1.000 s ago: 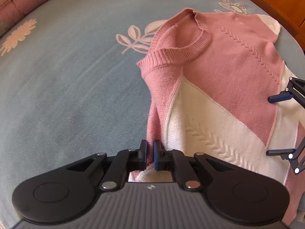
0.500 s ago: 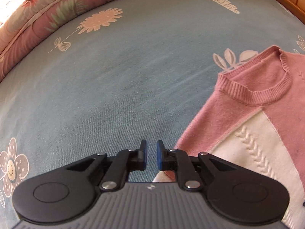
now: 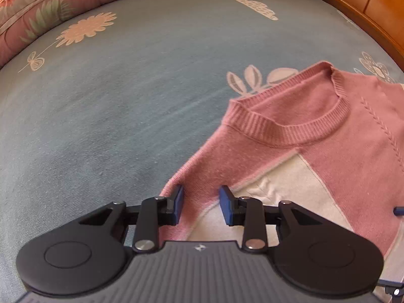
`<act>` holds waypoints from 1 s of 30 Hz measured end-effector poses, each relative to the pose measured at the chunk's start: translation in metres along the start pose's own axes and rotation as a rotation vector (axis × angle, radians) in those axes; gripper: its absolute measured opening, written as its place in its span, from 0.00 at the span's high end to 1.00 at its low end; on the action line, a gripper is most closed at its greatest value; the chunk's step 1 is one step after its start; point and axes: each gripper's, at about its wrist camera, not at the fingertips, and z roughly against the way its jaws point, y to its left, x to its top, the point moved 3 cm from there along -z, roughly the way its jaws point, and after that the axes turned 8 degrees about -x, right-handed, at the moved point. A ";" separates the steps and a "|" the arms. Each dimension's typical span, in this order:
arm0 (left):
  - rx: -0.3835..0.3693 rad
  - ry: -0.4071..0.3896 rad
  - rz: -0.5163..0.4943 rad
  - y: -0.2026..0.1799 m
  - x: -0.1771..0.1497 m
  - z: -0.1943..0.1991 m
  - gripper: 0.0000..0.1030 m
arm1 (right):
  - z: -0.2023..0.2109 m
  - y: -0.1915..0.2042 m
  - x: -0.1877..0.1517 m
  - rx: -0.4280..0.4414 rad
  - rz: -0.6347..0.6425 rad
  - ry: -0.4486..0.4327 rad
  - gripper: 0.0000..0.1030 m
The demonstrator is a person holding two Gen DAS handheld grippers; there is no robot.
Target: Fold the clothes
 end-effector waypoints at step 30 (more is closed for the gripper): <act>-0.230 0.051 0.029 -0.059 -0.065 0.038 0.62 | 0.002 0.003 -0.004 -0.045 -0.026 -0.034 0.00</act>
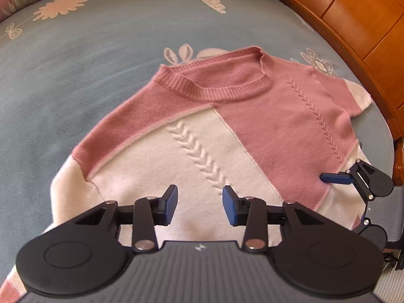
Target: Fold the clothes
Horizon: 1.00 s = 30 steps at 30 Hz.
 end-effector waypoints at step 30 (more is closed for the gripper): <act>0.378 -0.536 0.983 0.133 -0.193 0.168 0.50 | -0.002 -0.001 0.004 0.022 0.043 0.025 0.00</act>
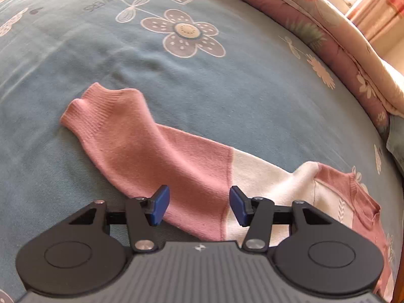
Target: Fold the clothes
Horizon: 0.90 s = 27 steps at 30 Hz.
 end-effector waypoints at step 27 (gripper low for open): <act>-0.103 -0.311 0.422 0.113 0.047 -0.013 0.95 | -0.002 -0.001 0.004 0.013 0.030 0.030 0.00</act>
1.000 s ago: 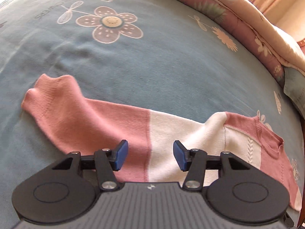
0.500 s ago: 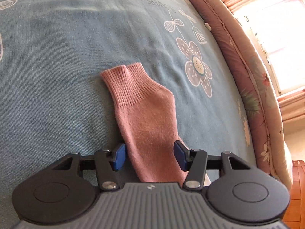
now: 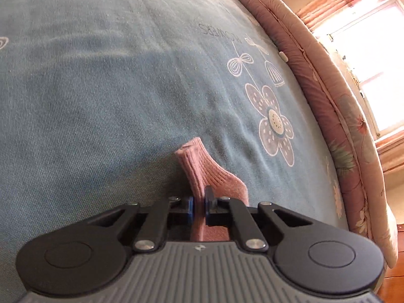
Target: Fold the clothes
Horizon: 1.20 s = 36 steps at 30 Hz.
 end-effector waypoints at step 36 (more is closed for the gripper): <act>0.094 0.288 -0.476 -0.071 -0.063 -0.001 0.58 | 0.001 0.000 0.001 0.009 0.017 0.008 0.00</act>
